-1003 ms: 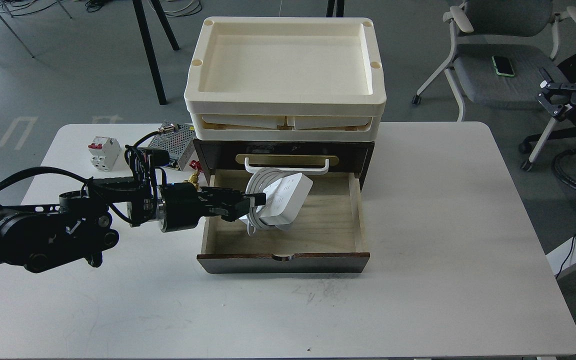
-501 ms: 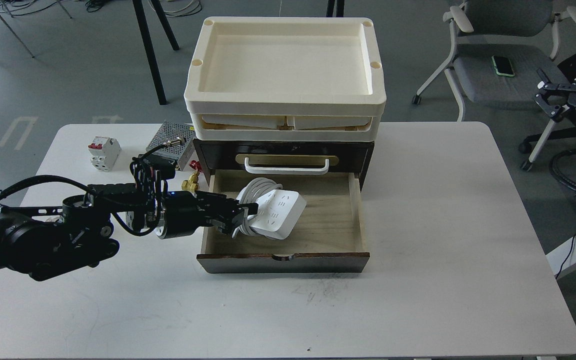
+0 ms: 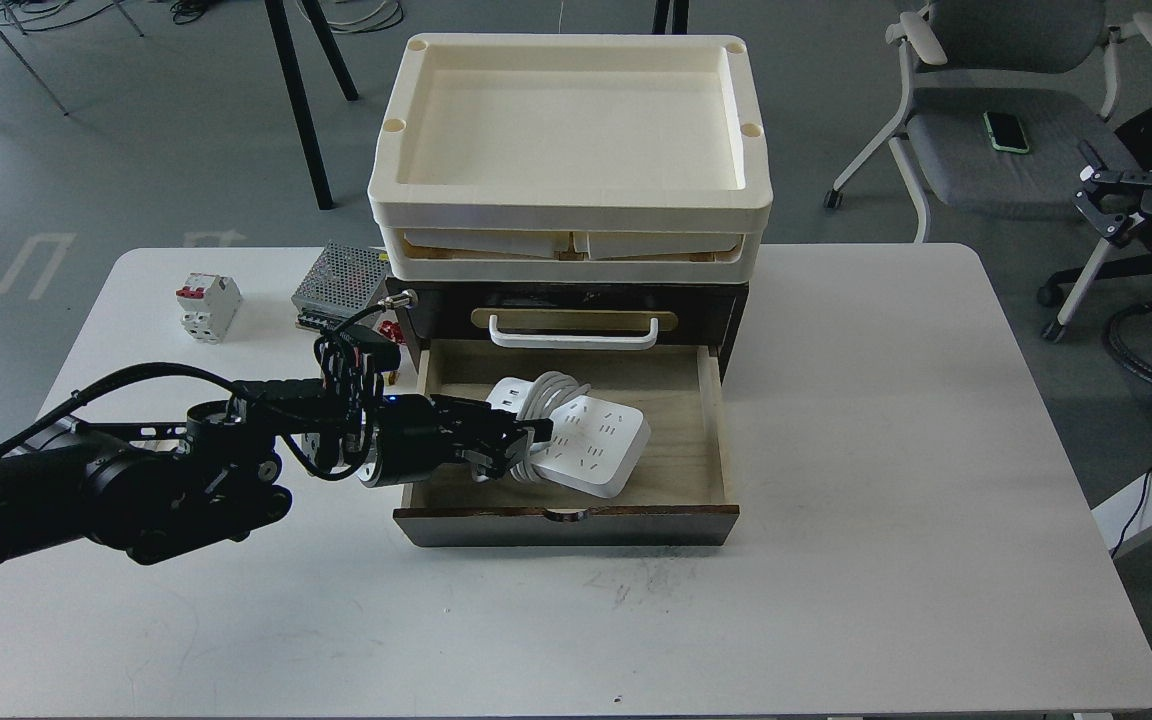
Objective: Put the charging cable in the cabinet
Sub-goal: 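Open the left gripper to release the cable inside the drawer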
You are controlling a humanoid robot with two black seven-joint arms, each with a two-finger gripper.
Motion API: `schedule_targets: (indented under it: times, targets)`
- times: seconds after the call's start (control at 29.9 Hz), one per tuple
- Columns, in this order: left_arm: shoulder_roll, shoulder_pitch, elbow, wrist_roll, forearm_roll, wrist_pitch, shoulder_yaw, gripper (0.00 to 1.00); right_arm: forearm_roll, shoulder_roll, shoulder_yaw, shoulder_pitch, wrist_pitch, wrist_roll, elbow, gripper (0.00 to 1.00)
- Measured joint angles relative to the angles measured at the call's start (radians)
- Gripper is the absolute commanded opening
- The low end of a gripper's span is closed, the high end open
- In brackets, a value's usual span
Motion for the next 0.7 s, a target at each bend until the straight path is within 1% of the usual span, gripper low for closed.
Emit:
schedule_targets:
  times: [0.1, 0.17, 0.2, 0.27, 0.33, 0.37, 0.4, 0.47, 0.57, 0.63, 0.7]
  targets:
    - [-0.011, 0.0, 0.006, -0.001, -0.005, -0.003, -0.001, 0.3, 0.0, 0.0, 0.0, 0.0, 0.0, 0.0, 0.0, 1.0]
    - [-0.015, 0.0, 0.008, -0.002, -0.015, -0.005, -0.002, 0.36, 0.001, 0.0, 0.0, 0.0, 0.0, 0.0, 0.0, 1.0]
    - [-0.016, 0.0, 0.008, -0.003, -0.022, -0.006, -0.002, 0.43, 0.001, 0.0, 0.0, 0.0, 0.0, 0.0, 0.0, 1.0]
    - [-0.017, 0.0, 0.008, -0.006, -0.038, -0.008, -0.002, 0.51, 0.001, 0.0, 0.001, 0.0, 0.0, 0.0, 0.0, 1.0]
    - [-0.017, 0.0, 0.008, -0.008, -0.049, -0.011, -0.002, 0.64, 0.001, 0.0, 0.003, 0.0, 0.0, 0.0, 0.0, 1.0]
    - [-0.014, 0.0, 0.008, -0.01, -0.053, -0.014, -0.003, 0.69, 0.001, 0.0, 0.004, 0.0, 0.0, 0.0, 0.0, 1.0]
    - [-0.009, 0.0, 0.007, -0.011, -0.055, -0.015, -0.005, 0.72, 0.001, 0.0, 0.004, 0.0, 0.0, 0.0, 0.0, 1.0]
    - [0.007, 0.0, -0.001, -0.019, -0.069, -0.017, -0.009, 0.77, 0.001, 0.0, 0.004, 0.0, 0.0, 0.0, 0.0, 1.0]
    - [0.066, -0.004, -0.03, -0.053, -0.113, -0.026, -0.019, 0.82, 0.001, 0.0, 0.005, -0.001, 0.0, 0.0, -0.001, 1.0]
    - [0.134, -0.006, -0.084, -0.067, -0.155, -0.048, -0.029, 0.83, 0.001, 0.0, 0.005, -0.003, 0.0, 0.0, -0.002, 1.0]
    - [0.21, -0.007, -0.149, -0.07, -0.188, -0.078, -0.055, 0.85, 0.0, 0.0, 0.005, -0.003, 0.0, 0.0, -0.002, 1.0]
